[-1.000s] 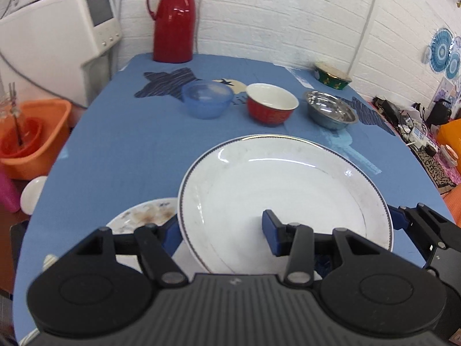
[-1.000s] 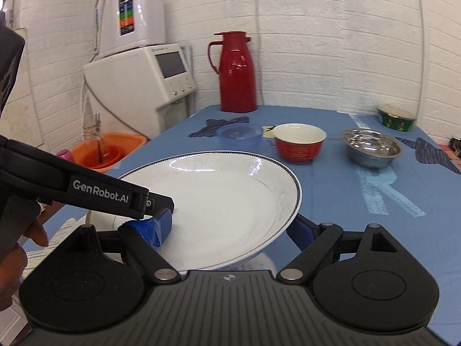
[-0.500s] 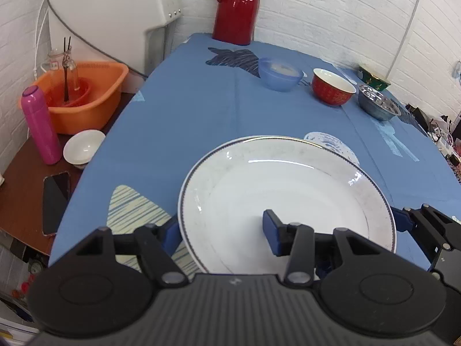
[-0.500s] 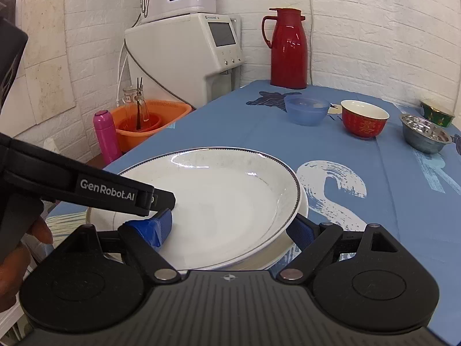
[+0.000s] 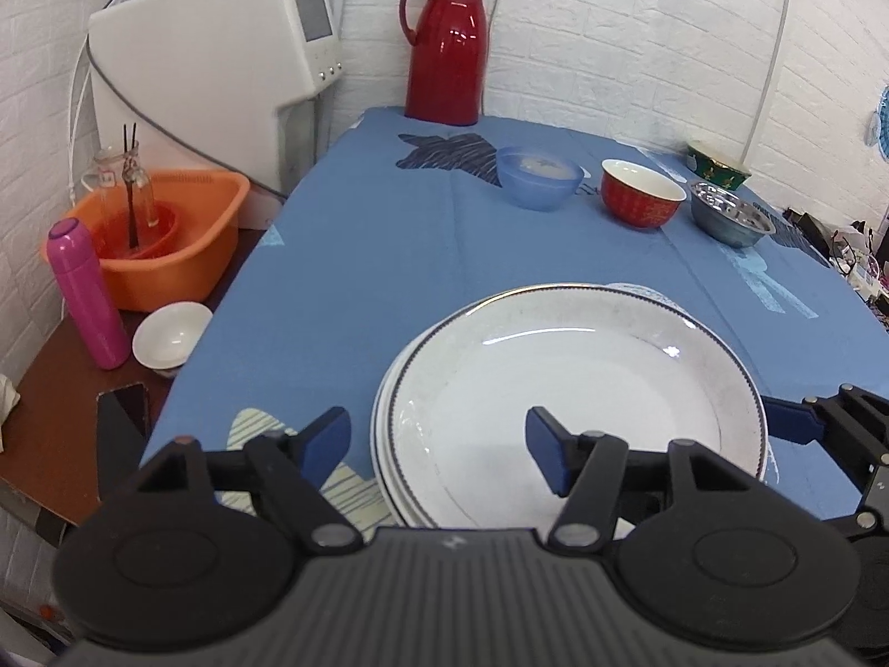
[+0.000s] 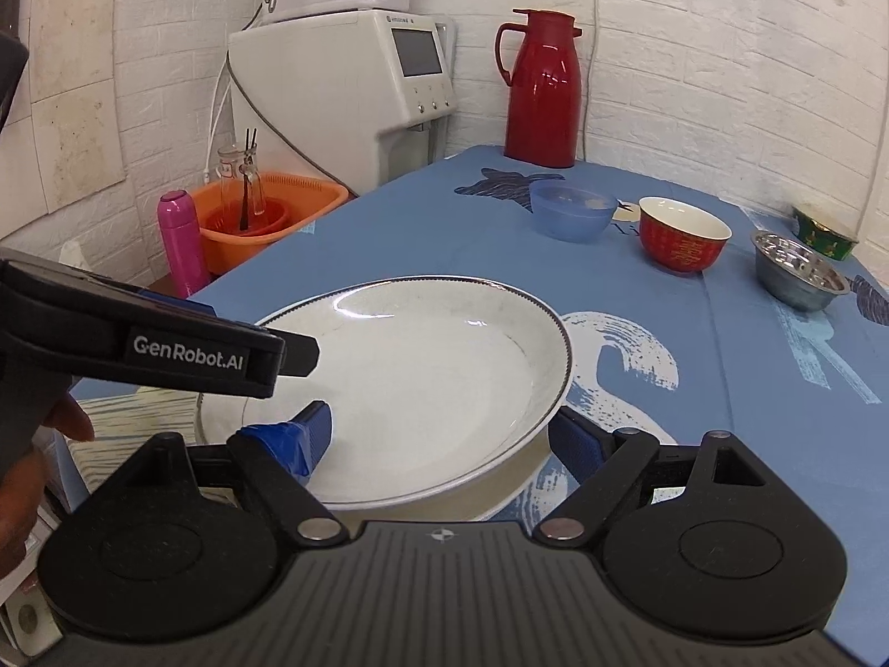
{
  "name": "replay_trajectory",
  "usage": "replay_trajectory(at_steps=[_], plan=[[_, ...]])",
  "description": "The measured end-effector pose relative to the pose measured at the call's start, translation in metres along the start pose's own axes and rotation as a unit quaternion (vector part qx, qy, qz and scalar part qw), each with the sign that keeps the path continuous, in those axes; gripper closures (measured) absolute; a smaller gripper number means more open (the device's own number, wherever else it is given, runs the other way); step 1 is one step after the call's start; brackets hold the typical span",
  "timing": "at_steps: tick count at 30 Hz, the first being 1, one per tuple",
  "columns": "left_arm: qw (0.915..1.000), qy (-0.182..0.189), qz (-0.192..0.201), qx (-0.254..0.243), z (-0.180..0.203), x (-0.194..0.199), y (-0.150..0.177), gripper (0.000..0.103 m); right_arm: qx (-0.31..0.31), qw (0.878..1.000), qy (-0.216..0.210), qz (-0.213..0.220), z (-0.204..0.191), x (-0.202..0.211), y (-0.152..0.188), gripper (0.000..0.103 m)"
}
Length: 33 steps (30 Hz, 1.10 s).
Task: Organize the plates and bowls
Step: 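Carry the deep white plate with both tools onto the plate stack and release, then move the right tool to the steel bowl and close on its rim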
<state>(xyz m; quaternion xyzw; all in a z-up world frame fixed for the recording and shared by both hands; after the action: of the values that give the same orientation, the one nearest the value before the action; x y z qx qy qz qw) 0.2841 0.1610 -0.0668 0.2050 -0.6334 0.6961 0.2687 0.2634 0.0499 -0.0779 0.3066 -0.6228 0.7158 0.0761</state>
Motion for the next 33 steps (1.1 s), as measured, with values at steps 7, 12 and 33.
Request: replay_trajectory(at_steps=[7, 12, 33], plan=[[0.9999, -0.003, -0.003, 0.012, -0.005, 0.001, -0.002, 0.041, 0.011, 0.999, 0.019, 0.032, 0.015, 0.023, -0.009, 0.031], [0.9999, 0.005, -0.002, 0.015, -0.001, 0.007, -0.003, 0.038, -0.077, 0.997, -0.008, 0.012, 0.045, 0.023, 0.005, 0.031], [0.9973, 0.057, -0.034, -0.031, 0.107, -0.017, -0.022, 0.031, -0.315, 0.948, 0.034, 0.0, 0.167, 0.044, 0.065, 0.03]])
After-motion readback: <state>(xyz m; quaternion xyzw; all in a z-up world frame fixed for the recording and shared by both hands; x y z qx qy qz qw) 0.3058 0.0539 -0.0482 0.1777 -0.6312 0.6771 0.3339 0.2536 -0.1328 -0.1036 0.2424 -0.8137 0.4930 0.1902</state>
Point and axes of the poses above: each gripper's, at about its wrist camera, not at the fingertips, and x roughly against the way its jaws point, z to its right, y to its underside, the point moved 10 cm from there along -x, roughly the way its jaws point, and after that the axes turned 1 degree about z, right-handed, at the moved point
